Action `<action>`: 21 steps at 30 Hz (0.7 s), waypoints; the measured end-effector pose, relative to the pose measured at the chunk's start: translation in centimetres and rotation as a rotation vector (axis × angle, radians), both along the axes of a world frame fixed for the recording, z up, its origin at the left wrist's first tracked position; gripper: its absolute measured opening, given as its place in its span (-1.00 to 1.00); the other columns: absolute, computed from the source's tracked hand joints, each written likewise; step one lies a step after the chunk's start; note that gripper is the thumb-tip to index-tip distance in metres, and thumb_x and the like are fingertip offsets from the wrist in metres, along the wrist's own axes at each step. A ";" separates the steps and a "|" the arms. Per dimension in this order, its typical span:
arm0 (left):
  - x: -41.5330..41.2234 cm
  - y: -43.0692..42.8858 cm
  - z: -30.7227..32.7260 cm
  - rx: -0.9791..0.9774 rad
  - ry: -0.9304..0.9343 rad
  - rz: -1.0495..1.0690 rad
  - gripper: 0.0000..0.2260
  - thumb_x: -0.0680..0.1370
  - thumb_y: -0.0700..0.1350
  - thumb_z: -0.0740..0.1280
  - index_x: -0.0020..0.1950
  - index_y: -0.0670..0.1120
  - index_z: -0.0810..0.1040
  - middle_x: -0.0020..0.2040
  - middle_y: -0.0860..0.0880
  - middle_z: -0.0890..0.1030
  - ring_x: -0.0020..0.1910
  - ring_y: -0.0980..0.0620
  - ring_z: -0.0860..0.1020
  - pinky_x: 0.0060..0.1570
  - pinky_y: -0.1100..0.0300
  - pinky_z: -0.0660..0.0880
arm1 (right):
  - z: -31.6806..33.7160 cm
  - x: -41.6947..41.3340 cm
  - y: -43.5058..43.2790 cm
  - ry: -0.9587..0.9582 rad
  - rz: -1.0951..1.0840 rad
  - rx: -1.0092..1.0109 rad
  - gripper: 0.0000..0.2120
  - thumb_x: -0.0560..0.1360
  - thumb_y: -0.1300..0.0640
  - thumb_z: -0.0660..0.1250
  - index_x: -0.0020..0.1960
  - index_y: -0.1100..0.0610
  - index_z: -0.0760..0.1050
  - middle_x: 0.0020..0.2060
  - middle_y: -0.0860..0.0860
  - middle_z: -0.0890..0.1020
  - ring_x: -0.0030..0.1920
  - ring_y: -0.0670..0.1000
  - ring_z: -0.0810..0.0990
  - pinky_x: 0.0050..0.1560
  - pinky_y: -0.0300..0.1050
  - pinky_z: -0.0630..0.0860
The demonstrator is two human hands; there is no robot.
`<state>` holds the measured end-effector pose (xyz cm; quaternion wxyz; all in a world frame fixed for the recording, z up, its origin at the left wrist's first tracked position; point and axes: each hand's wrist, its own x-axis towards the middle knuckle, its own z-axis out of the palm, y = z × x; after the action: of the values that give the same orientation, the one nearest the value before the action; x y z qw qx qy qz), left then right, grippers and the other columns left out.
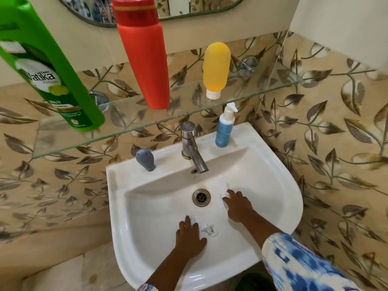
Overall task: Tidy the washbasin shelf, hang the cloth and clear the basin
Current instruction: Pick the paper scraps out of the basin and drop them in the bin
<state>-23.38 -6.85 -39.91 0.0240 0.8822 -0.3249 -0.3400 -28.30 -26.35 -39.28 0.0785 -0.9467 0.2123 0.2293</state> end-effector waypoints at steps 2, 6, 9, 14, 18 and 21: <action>-0.5 -0.5 0.1 -0.017 0.008 0.026 -0.54 0.54 0.08 0.20 0.33 -0.15 0.31 0.52 -0.20 0.03 0.41 -0.20 0.12 0.34 0.00 0.22 | 0.2 -0.5 0.8 0.004 -0.010 0.006 -0.57 0.52 0.17 0.15 0.38 0.07 0.28 0.49 0.10 0.14 0.40 0.18 0.21 0.34 0.03 0.31; -1.1 -1.3 0.3 -0.046 0.024 0.056 -0.58 0.54 0.06 0.21 0.29 -0.16 0.33 0.45 -0.18 0.15 0.35 -0.19 0.18 0.28 0.04 0.30 | 0.5 -1.1 2.5 -0.006 -0.079 0.070 -0.58 0.50 0.21 0.19 0.35 0.11 0.34 0.45 0.11 0.21 0.38 0.16 0.24 0.31 0.02 0.38; -1.3 -1.7 0.4 -0.072 0.049 0.097 -0.58 0.53 0.05 0.23 0.30 -0.15 0.34 0.40 -0.17 0.20 0.33 -0.17 0.20 0.27 0.11 0.29 | 0.5 -1.5 4.0 -0.020 -0.154 0.167 -0.59 0.51 0.24 0.23 0.36 0.12 0.35 0.43 0.14 0.23 0.37 0.15 0.29 0.32 -0.01 0.40; -1.7 -2.5 0.8 -0.130 0.161 0.202 -0.73 0.53 -0.01 0.26 0.15 -0.14 0.49 0.21 -0.16 0.41 0.25 -0.10 0.31 0.22 0.13 0.23 | 0.5 -1.8 6.9 -0.145 -0.430 0.399 -0.82 0.53 0.26 0.20 0.10 0.26 0.46 0.18 0.16 0.46 0.18 0.12 0.49 0.13 -0.12 0.42; -1.7 -2.7 1.0 -0.345 0.273 0.458 -0.79 0.48 -0.29 0.28 -0.37 -0.17 0.50 -0.22 -0.19 0.50 -0.14 -0.14 0.52 -0.24 0.12 0.37 | 0.7 -1.8 8.9 -0.269 -0.598 0.540 -0.74 0.47 0.30 0.21 -0.38 0.12 0.36 -0.24 0.09 0.44 -0.16 -0.04 0.39 -0.16 -0.23 0.25; -1.5 -2.4 1.6 -0.446 0.346 0.551 -0.79 0.48 -0.37 0.25 -0.27 -0.16 0.58 -0.37 -0.05 0.51 -0.33 0.06 0.48 -0.40 0.33 0.33 | 1.3 -1.7 9.4 -0.234 -0.588 0.587 -0.83 0.48 0.29 0.24 -0.14 0.32 0.60 -0.11 0.25 0.65 -0.13 0.04 0.53 -0.12 -0.21 0.34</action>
<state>-24.92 -9.22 -38.35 0.3600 0.8390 -0.1329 -0.3857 -30.04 -16.96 -38.02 0.4303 -0.8030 0.3884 0.1388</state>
